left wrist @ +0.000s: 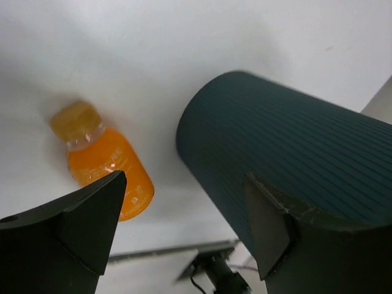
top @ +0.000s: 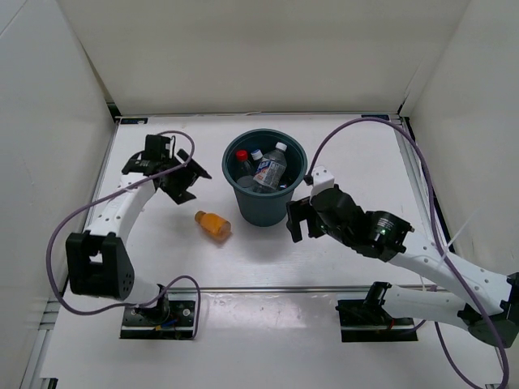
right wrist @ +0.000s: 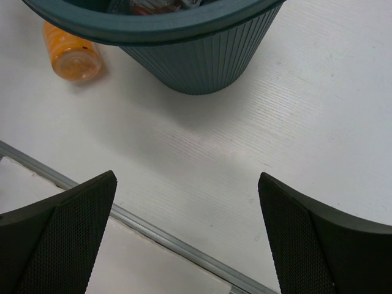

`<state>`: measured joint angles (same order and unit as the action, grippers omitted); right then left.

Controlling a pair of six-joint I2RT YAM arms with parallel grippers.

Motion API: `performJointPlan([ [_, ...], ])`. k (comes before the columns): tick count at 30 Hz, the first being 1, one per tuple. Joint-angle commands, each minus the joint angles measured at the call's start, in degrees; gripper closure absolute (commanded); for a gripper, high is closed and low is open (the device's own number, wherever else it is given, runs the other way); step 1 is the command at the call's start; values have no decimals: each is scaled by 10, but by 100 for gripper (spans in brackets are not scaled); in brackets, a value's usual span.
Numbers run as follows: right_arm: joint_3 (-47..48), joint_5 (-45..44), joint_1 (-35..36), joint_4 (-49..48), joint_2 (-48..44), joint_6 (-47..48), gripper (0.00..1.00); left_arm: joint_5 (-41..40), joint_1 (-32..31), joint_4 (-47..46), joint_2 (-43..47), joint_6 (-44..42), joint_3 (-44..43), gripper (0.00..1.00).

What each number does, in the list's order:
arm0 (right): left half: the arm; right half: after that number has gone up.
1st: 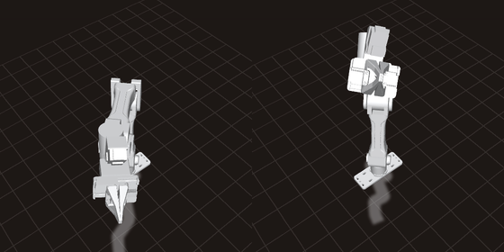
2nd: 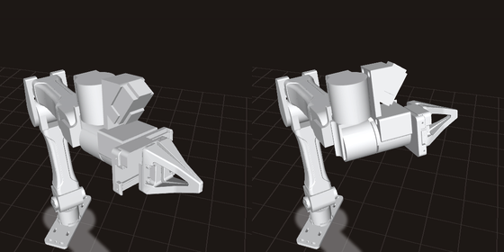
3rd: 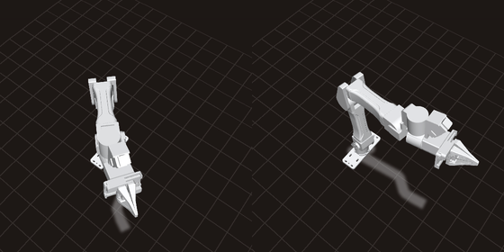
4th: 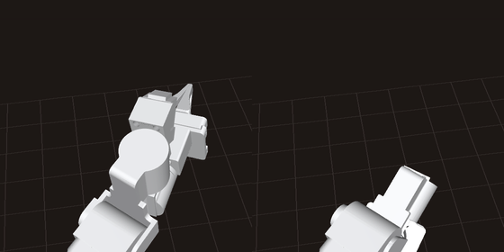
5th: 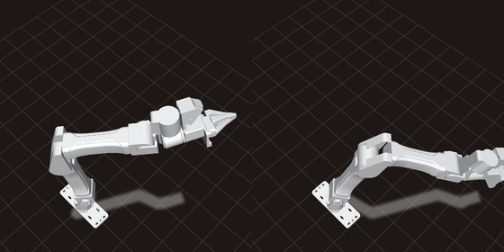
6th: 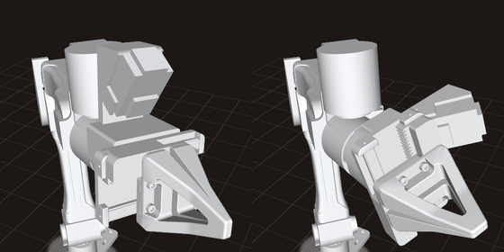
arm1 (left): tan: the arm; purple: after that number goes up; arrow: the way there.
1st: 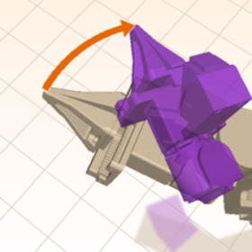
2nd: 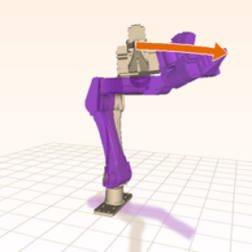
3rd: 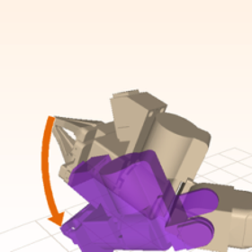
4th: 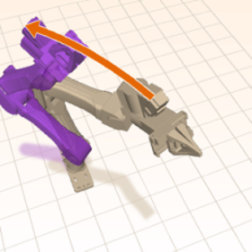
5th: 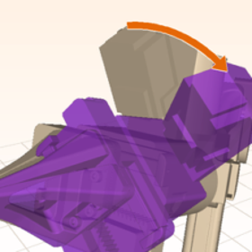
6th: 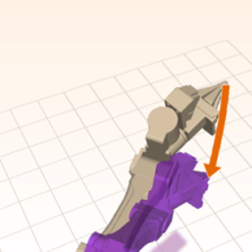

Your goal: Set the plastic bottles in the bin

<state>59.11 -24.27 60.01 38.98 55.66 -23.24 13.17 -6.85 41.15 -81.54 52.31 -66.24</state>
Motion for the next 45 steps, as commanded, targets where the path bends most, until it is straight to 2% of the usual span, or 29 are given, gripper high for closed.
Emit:
performJointPlan([
  [1, 11, 7, -1, -16, 12, 18, 0, 95, 16, 80, -52, 52, 30, 13],
  [3, 11, 12, -6, -16, 17, 18, 0, 102, 16, 94, -75, 58, 30, 14],
  [8, 11, 12, -6, -16, 17, 18, 0, 55, 16, 167, -76, 93, -28, 12],
  [14, 11, 18, -16, -16, 28, 18, 0, 66, 16, 144, -78, 108, 1, 10],
  [19, 16, 23, -22, -10, 45, 23, 0, 97, 5, 113, -122, 108, 37, 9],
  [26, 16, 28, -32, -10, 45, 35, 0, 103, -23, 94, -199, 91, 21, 10],
  [30, 16, 28, -32, -10, 50, 40, 0, 114, -28, 87, -219, 91, 23, 28],
  [31, 16, 23, -32, -10, 50, 40, 0, 114, -28, 87, -207, 96, 30, 40],
  [32, 16, 23, -32, -10, 50, 40, 0, 101, -28, 87, -195, 96, 30, 46],
  [35, 16, 4, -38, 3, 38, 40, 0, 35, -28, 135, -132, 102, -38, 63],
  [40, 5, -61, -43, 57, 3, -18, 0, -93, -22, 223, -93, 118, -256, 65],
  [41, 5, -83, -43, 67, -5, -30, 0, -109, -28, 228, -86, 123, -333, 69],
  [43, -8, -90, -59, 93, -25, -64, 0, -153, -58, 199, -75, 101, -389, 71],
  [45, -16, -90, -76, 108, -33, -90, 0, -184, -92, 114, -61, 49, -421, 69],
])
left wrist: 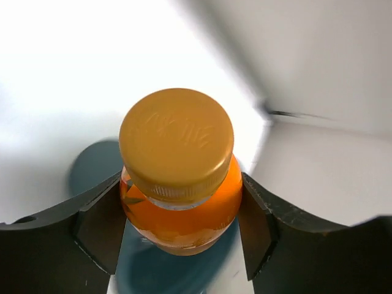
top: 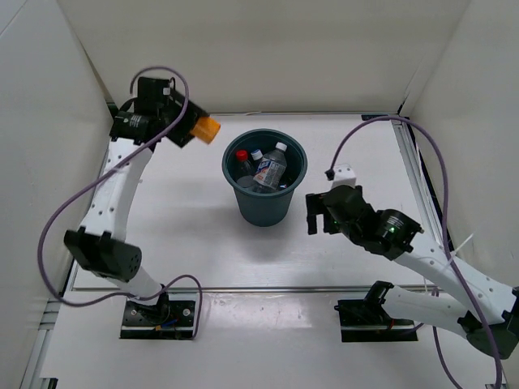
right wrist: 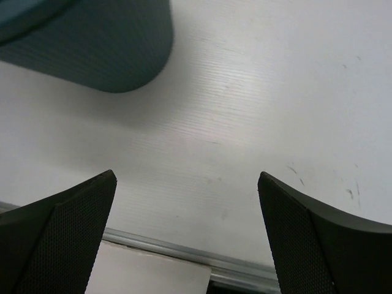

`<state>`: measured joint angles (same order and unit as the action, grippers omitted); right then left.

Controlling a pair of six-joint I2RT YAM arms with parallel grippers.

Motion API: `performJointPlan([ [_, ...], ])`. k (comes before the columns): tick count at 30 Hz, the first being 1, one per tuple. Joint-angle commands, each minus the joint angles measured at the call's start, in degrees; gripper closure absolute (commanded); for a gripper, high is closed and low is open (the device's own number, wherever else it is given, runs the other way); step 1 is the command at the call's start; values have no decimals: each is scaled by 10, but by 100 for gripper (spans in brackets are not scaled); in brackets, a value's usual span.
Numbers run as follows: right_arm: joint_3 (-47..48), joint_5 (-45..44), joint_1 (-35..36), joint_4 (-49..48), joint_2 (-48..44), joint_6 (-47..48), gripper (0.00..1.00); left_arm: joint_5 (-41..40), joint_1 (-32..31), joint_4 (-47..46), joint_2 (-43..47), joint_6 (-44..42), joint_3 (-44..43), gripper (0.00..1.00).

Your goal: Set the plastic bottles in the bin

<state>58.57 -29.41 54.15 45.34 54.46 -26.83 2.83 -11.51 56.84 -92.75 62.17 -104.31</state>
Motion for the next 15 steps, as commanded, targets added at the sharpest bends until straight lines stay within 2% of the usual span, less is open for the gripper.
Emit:
performJointPlan([
  [1, -11, -39, -23, 60, -21, -63, 0, -89, -81, -70, 51, -66, -41, 67],
  [3, -11, -39, -37, 66, -21, -76, 0, -89, -112, -95, 36, -88, -47, 66],
  [4, -11, -39, -37, 71, -21, -76, 0, -89, -150, -95, 26, -118, -56, 66],
  [7, -11, -45, -49, 71, -21, -82, 0, -142, -214, -87, -8, -171, -50, 66],
  [8, -11, -45, -49, 71, -21, -82, 0, -158, -245, -75, -18, -171, -50, 66],
  [11, -5, -45, -69, 66, -15, -75, 0, -172, -272, -51, -38, -171, -69, 60],
  [13, 1, -32, -85, 66, -9, -68, 0, -201, -284, -38, -51, -178, -98, 50],
  [14, 7, -18, -108, 66, -3, -60, 0, -214, -289, -31, -51, -178, -107, 34],
  [15, 21, 35, -124, 71, 8, -53, 0, -242, -298, -17, -51, -183, -116, 17],
])
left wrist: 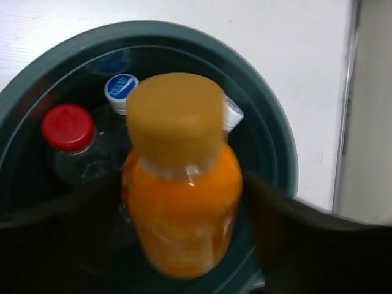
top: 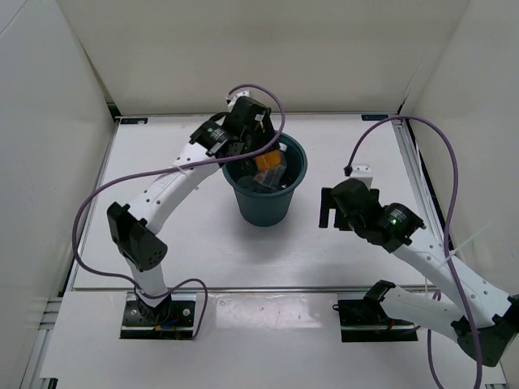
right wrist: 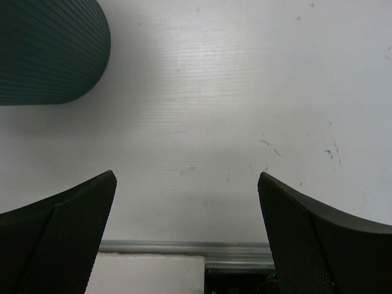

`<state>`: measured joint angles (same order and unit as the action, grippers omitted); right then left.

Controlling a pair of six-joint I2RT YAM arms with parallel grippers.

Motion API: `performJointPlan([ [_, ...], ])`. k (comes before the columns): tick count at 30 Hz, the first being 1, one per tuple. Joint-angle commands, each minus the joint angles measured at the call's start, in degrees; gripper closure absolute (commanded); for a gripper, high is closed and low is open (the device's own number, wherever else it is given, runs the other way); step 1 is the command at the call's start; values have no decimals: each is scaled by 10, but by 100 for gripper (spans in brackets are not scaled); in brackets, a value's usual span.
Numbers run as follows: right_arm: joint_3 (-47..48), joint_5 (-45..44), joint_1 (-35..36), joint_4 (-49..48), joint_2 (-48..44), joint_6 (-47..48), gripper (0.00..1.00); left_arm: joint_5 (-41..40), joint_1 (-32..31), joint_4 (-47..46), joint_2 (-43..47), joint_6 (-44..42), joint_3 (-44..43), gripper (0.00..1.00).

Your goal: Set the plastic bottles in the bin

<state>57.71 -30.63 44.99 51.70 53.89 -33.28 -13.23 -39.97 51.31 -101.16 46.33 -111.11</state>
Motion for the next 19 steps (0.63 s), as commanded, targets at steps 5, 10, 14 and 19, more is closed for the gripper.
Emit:
performJointPlan([
  [5, 121, 291, -193, 74, 110, 76, 0, -143, -32, 56, 40, -62, -169, 0],
  [10, 124, 383, -232, 39, 98, 88, 0, -222, -50, -27, 132, -134, -84, 0],
  [14, 130, 395, -245, 39, 109, 81, 0, -303, -31, -8, 242, -109, 68, 0],
  [19, 130, 395, -245, 34, 114, 76, 0, -411, -20, 20, 336, -110, 247, 0],
])
